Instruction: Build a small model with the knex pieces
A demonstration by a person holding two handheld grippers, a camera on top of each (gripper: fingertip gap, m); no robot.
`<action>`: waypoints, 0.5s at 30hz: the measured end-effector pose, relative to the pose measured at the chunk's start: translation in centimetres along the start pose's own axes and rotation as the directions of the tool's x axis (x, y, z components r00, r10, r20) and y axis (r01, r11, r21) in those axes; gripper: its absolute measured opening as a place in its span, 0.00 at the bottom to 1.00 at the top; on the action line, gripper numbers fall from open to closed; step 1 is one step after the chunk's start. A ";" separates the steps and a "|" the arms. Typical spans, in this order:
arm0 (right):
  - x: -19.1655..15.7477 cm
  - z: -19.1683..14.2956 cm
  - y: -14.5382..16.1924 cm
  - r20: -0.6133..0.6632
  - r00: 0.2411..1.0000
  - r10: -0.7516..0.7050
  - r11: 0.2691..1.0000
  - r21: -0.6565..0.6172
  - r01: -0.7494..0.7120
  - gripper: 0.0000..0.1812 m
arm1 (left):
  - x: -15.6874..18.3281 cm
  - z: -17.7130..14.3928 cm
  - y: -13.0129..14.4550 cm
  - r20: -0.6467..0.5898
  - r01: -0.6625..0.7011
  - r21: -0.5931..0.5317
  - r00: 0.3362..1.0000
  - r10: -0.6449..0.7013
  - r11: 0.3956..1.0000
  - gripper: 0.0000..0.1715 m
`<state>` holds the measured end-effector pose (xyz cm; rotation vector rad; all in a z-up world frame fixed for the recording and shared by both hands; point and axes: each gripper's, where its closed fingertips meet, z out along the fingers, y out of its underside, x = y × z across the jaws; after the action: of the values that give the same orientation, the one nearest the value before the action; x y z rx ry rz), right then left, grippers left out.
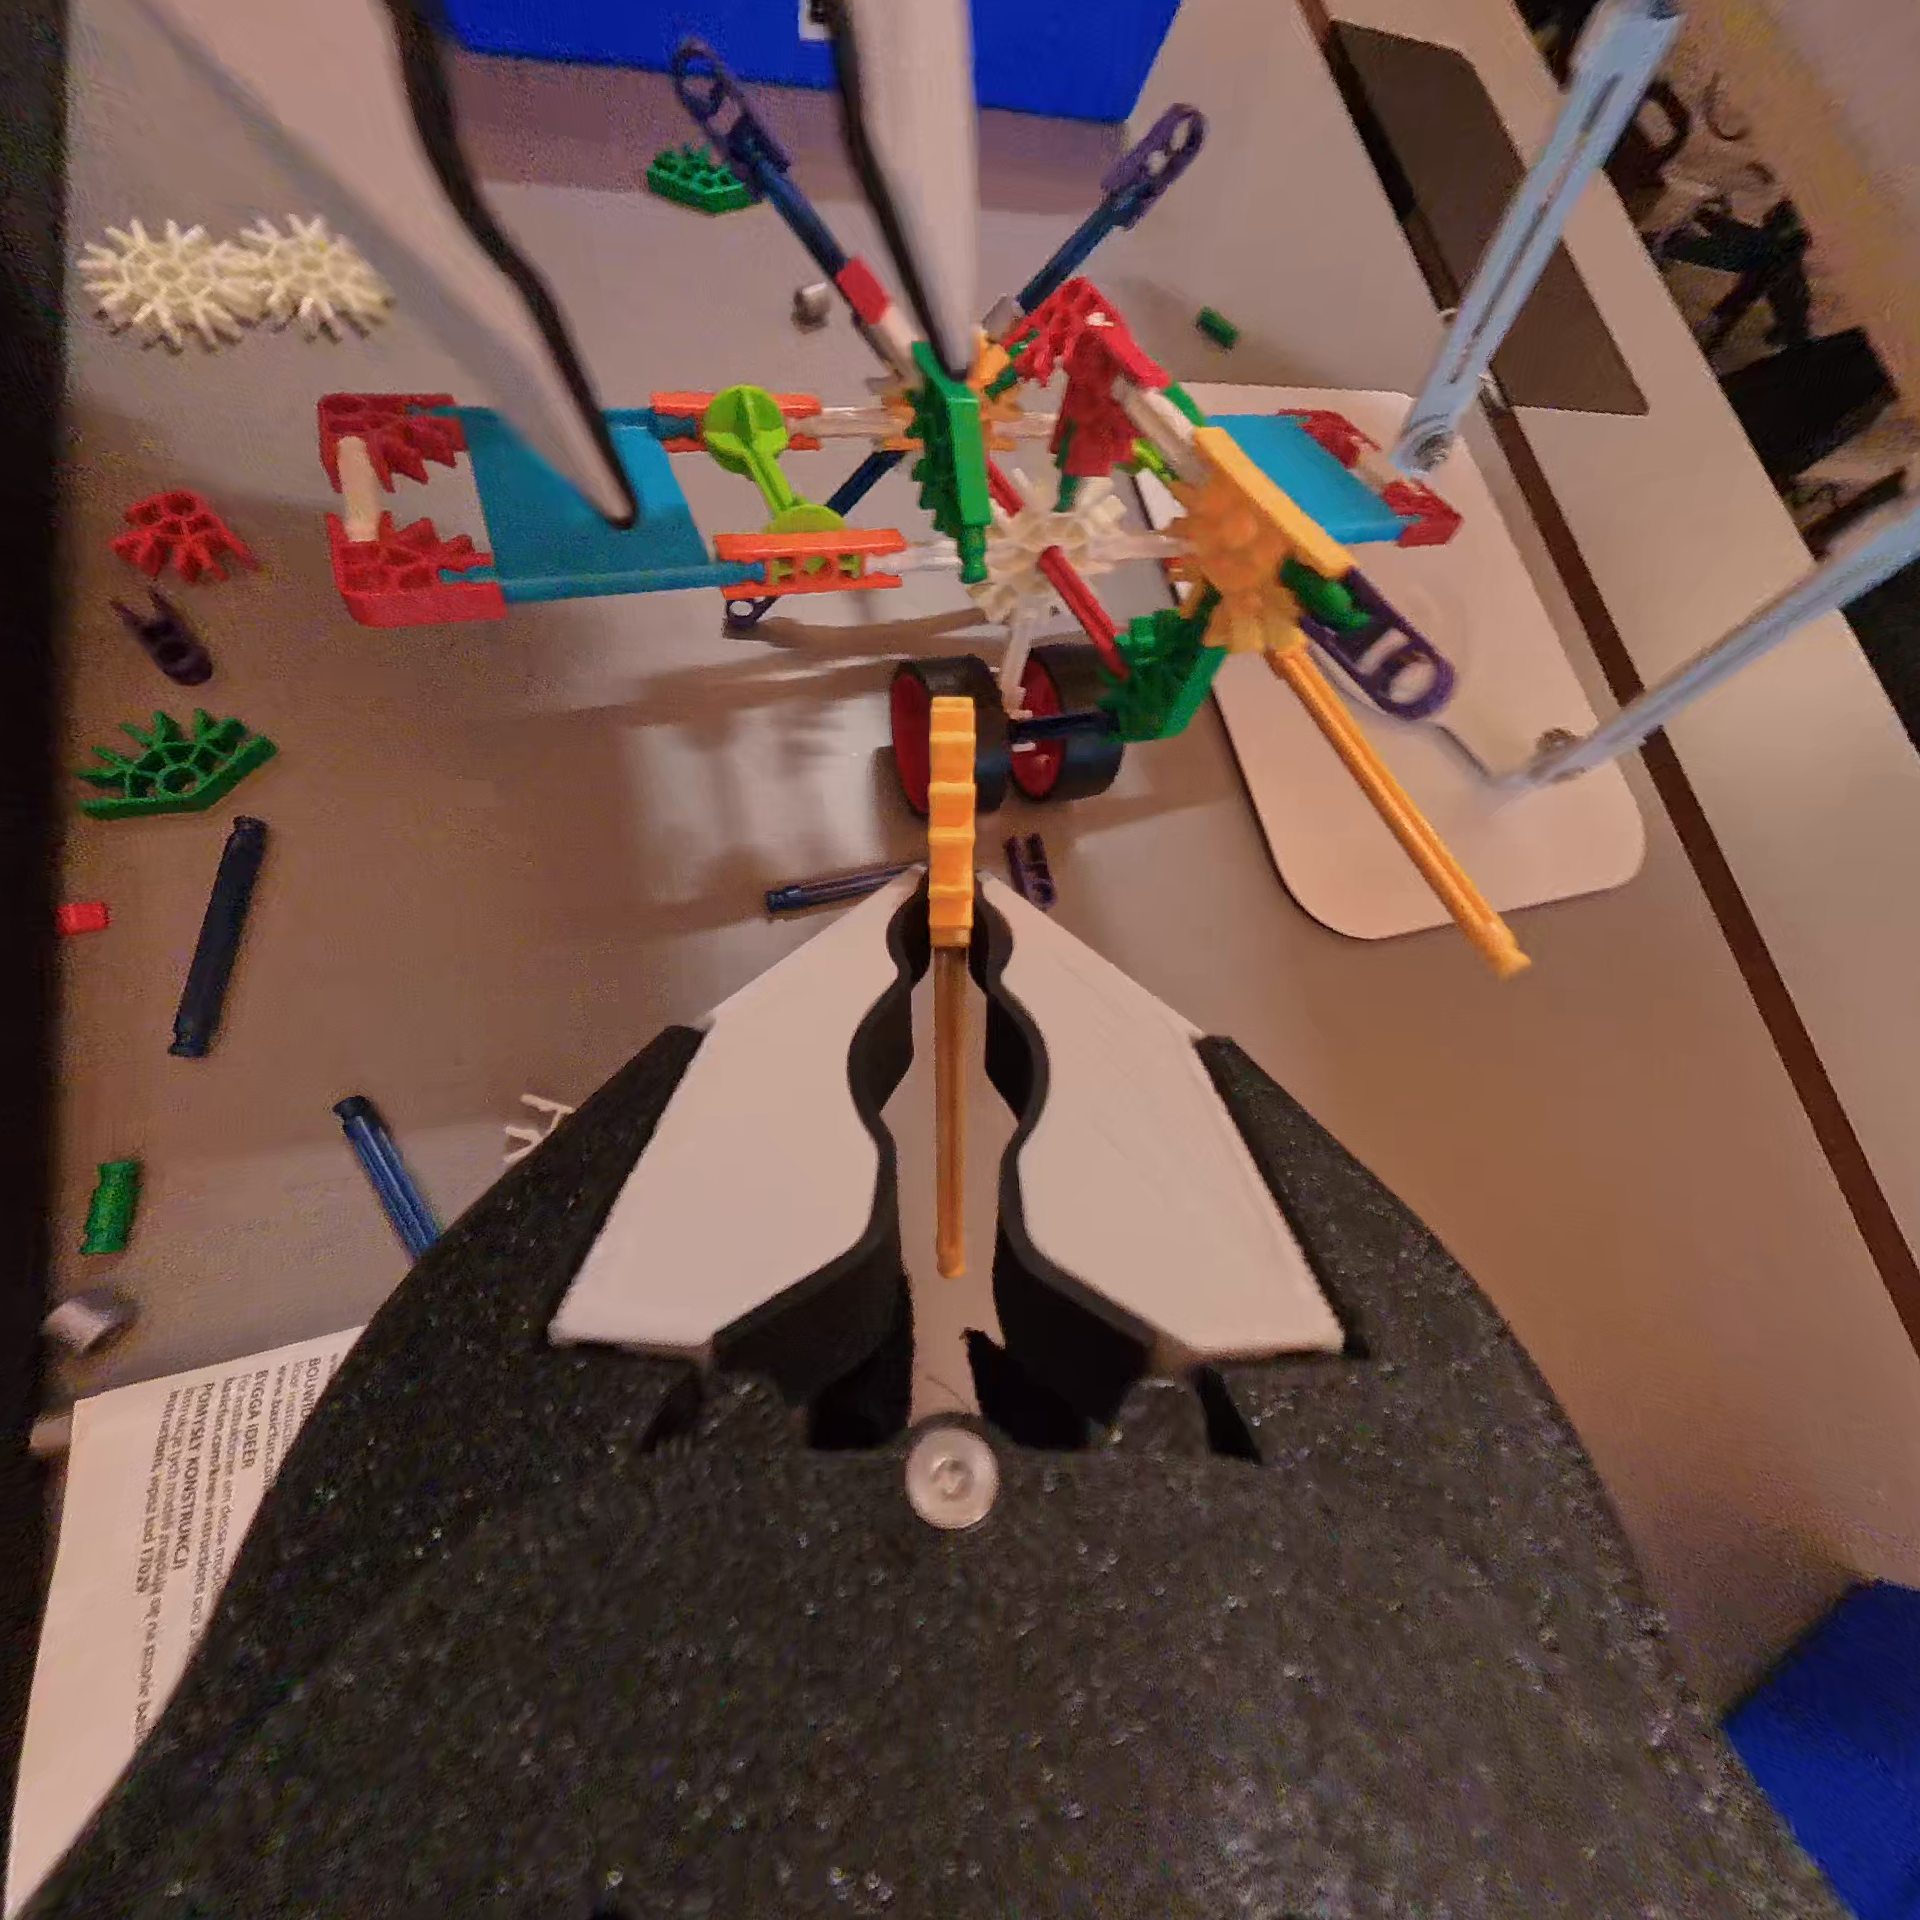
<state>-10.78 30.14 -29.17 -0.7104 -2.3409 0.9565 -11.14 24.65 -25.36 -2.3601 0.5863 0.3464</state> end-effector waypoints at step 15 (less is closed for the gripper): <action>0.4 2.0 -1.2 0.097 0.984 -0.153 0.983 -0.086 0.161 0.03 | -1.7 2.9 2.7 -0.071 0.126 -0.021 0.989 -0.127 0.992 0.15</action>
<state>-12.67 28.70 -29.42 -0.5179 -2.4918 0.8305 -14.19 25.35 -28.33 -2.4203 0.4653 0.2107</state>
